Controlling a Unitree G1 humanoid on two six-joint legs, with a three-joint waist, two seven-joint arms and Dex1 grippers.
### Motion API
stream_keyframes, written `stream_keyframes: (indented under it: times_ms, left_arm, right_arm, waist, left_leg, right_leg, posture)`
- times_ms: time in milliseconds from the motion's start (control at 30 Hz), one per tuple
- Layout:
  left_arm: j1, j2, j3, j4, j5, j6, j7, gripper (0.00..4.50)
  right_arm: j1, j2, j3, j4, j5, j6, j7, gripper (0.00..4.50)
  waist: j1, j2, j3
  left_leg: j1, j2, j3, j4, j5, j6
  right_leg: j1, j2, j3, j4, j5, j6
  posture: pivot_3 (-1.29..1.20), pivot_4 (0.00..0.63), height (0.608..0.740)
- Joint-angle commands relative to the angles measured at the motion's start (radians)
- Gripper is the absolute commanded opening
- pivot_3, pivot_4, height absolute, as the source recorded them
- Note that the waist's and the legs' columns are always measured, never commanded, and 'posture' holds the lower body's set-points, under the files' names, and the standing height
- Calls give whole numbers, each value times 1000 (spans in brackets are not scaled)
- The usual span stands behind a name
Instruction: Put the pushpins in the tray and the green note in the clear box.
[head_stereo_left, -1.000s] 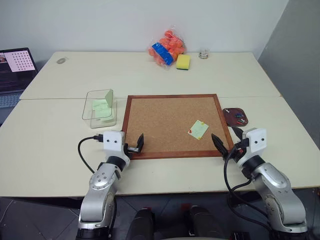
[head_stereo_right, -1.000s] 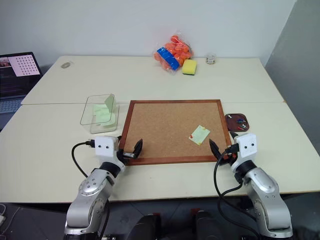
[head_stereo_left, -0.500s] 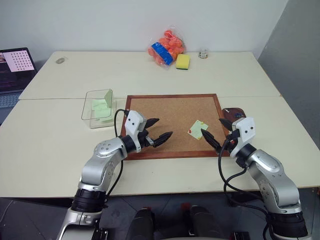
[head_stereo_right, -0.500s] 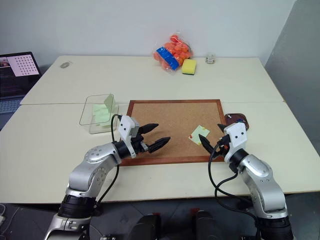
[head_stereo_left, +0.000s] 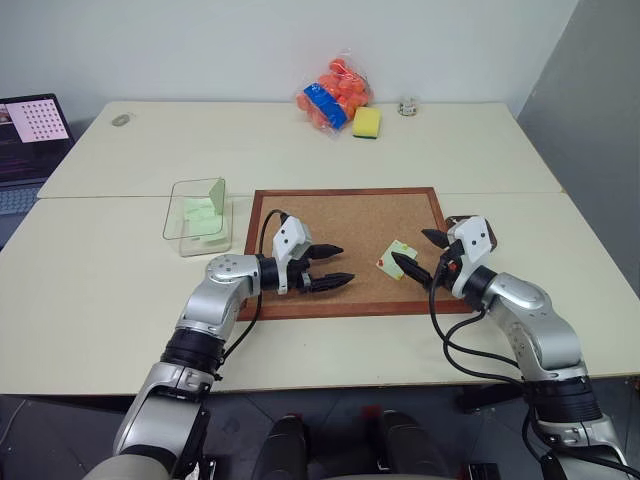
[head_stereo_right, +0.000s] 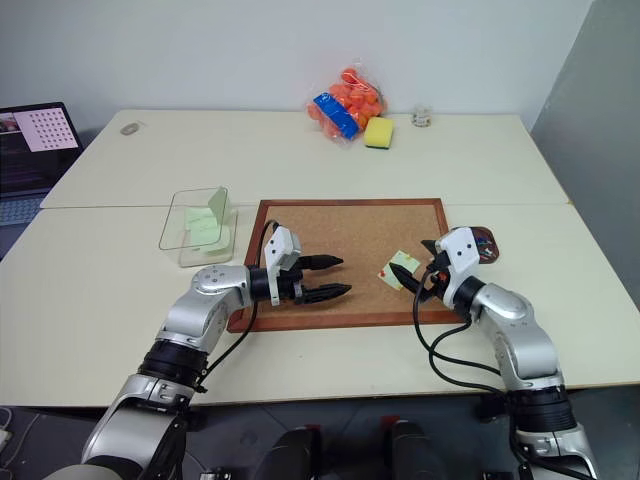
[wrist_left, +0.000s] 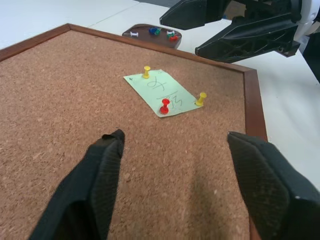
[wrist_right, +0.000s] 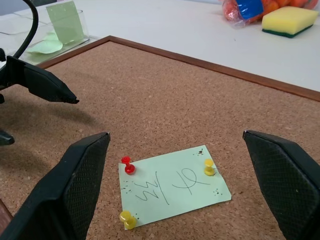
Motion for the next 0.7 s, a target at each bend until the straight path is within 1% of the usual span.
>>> stream_keyframes:
  times_ms: [33,100,133,200,267,400,467,600,700]
  left_arm:
    - [-32,-2,15,33,13,-61,-29,2526]
    - [-41,-4,12,66,26,-88,-36,2142]
    - [-44,-6,7,85,36,-108,-38,2028]
    - [-49,-12,3,111,50,-137,-41,1573]
    - [-54,-20,7,125,55,-150,-44,1292]
    - [-55,-30,9,147,63,-164,-46,399]
    - [-53,-33,7,160,73,-174,-44,47]
    - [-31,-43,-14,179,106,-190,-34,20]
    - [-10,-48,-31,185,132,-165,-29,20]
  right_arm:
    - [-26,3,-1,17,-10,-45,16,4500]
    - [-42,6,6,61,-25,-67,19,4500]
    - [-52,9,8,86,-33,-79,19,4500]
    - [-70,15,7,132,-45,-102,11,4500]
    - [-87,22,4,169,-52,-119,10,4500]
    - [-114,36,2,226,-57,-149,14,4500]
    - [-123,42,5,249,-61,-166,19,4500]
    - [-157,64,16,330,-67,-214,39,4500]
    - [-181,79,21,382,-79,-241,46,4500]
  waist:
    - [0,0,0]
    - [0,0,0]
    - [-1,0,0]
    - [-2,0,0]
    - [-2,0,0]
    - [-1,0,0]
    - [-2,0,0]
    - [-2,0,0]
    - [-2,0,0]
  left_leg:
    - [0,0,0,0,0,0]
    - [0,0,0,0,0,0]
    - [0,0,0,0,0,0]
    - [0,0,0,0,0,0]
    - [0,0,0,0,0,0]
    - [0,0,0,0,0,0]
    - [0,0,0,0,0,0]
    - [0,0,0,0,0,0]
    - [0,0,0,0,0,0]
  right_leg:
    - [0,0,0,0,0,0]
    - [0,0,0,0,0,0]
    - [0,0,0,0,0,0]
    - [0,0,0,0,0,0]
    - [0,0,0,0,0,0]
    - [0,0,0,1,0,0]
    - [0,0,0,1,0,0]
    - [0,0,0,1,1,-1]
    - [0,0,0,1,1,-2]
  posture:
    - [0,150,740]
    - [0,150,740]
    - [0,150,740]
    - [0,150,740]
    - [0,150,740]
    - [0,150,740]
    - [0,150,740]
    - [0,150,740]
    - [0,150,740]
